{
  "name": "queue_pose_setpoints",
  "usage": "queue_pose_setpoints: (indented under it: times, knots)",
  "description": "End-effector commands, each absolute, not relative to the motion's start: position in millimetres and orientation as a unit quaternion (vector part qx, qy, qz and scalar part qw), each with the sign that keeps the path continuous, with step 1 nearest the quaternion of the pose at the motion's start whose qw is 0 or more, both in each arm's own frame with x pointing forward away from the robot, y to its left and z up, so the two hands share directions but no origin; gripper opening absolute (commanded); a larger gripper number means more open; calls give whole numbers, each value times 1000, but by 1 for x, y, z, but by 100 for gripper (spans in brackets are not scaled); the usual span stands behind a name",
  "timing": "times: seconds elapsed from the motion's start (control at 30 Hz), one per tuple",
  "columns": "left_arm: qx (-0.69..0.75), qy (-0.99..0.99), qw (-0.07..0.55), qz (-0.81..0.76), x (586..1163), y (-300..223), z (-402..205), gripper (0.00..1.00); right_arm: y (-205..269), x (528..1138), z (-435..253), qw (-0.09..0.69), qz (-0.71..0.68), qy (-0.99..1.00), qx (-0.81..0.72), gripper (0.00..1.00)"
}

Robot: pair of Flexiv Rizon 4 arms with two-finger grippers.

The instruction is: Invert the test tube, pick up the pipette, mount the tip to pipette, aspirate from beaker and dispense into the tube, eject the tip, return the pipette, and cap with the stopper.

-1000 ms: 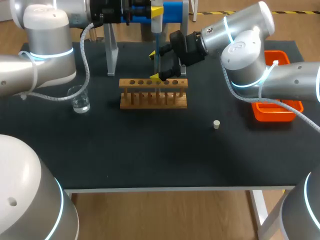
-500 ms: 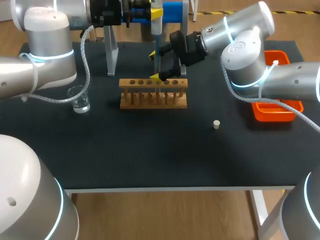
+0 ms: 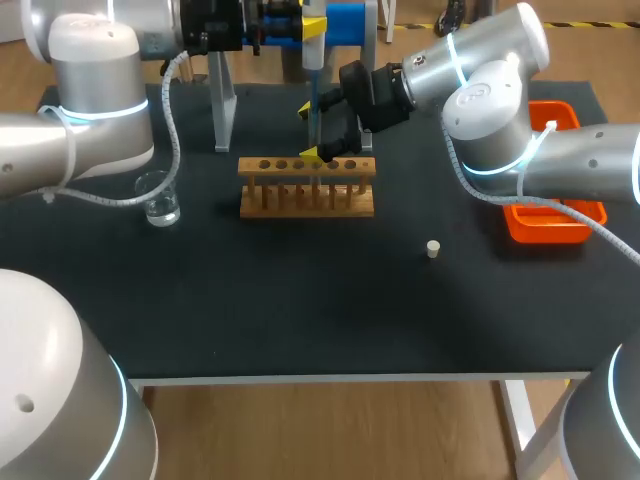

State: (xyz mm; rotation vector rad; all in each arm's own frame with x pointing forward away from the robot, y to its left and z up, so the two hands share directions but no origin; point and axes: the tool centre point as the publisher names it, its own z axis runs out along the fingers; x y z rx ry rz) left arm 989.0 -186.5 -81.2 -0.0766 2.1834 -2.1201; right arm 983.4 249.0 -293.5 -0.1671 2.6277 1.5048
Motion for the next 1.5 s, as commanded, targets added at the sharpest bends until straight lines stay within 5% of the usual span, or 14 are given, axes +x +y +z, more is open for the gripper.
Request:
queue_pose_setpoints:
  times: [0.03,1.5]
  knots:
    - [-25,717,49,-695,989,-187,-80,0,249,984,-293,53,495,866,-55,100]
    - [-25,717,49,-695,989,-187,-80,0,93,966,-132,109,639,760,-36,100]
